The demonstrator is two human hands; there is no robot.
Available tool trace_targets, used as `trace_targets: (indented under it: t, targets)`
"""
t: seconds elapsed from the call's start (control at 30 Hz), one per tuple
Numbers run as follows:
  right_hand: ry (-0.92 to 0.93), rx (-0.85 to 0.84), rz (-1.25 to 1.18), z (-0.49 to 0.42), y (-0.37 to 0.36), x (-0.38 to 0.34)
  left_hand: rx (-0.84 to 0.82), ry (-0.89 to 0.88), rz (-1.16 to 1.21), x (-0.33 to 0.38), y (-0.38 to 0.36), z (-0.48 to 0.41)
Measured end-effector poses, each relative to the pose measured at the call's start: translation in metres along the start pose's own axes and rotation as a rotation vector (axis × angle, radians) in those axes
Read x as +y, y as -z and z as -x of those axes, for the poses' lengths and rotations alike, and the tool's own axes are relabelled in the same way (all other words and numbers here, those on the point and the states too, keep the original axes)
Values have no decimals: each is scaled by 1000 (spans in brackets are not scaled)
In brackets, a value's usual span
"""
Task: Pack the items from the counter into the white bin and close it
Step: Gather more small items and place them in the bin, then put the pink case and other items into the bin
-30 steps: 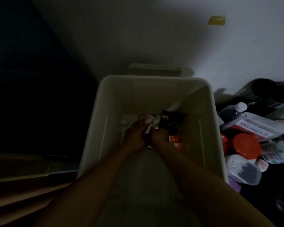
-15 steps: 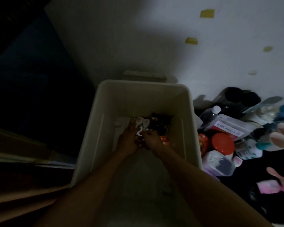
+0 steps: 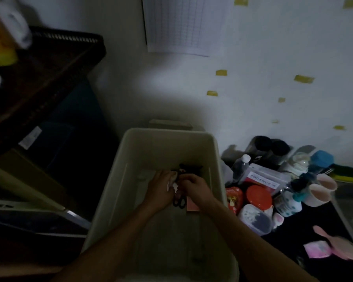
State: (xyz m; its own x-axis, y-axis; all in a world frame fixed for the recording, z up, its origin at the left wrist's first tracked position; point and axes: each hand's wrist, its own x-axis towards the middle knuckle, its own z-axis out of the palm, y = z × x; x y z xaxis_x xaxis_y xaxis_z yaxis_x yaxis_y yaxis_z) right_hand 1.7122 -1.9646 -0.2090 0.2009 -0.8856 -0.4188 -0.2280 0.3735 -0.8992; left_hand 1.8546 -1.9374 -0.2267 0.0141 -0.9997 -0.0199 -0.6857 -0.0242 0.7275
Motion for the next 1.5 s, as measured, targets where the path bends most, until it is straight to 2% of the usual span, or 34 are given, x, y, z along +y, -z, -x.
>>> trace_targets:
  t: [0.2,0.33,0.5,0.63,0.83,1.1,1.37,1.5]
  targets:
    - [104,-32,-202,21,44,-24,60,-11,88,35,0,-3]
    - [174,-33,-260,31,79,-38,76,-37,39,71,-8,-9]
    - [247,-40,-214,36,122,-44,186,-222,-25,129,-19,-18]
    - [268,-8,-171,44,155,-36,131,-270,-84,165,-48,-21]
    - [361,48,24,57,209,-5,98,-312,-107,213,-116,-16]
    - [179,59,-59,48,264,59,5,-235,-67,210,-182,9]
    - [-22,-21,-120,56,278,116,-8,-27,48,176,-227,42]
    - [-48,-63,-99,67,279,150,-33,102,90,164,-249,62]
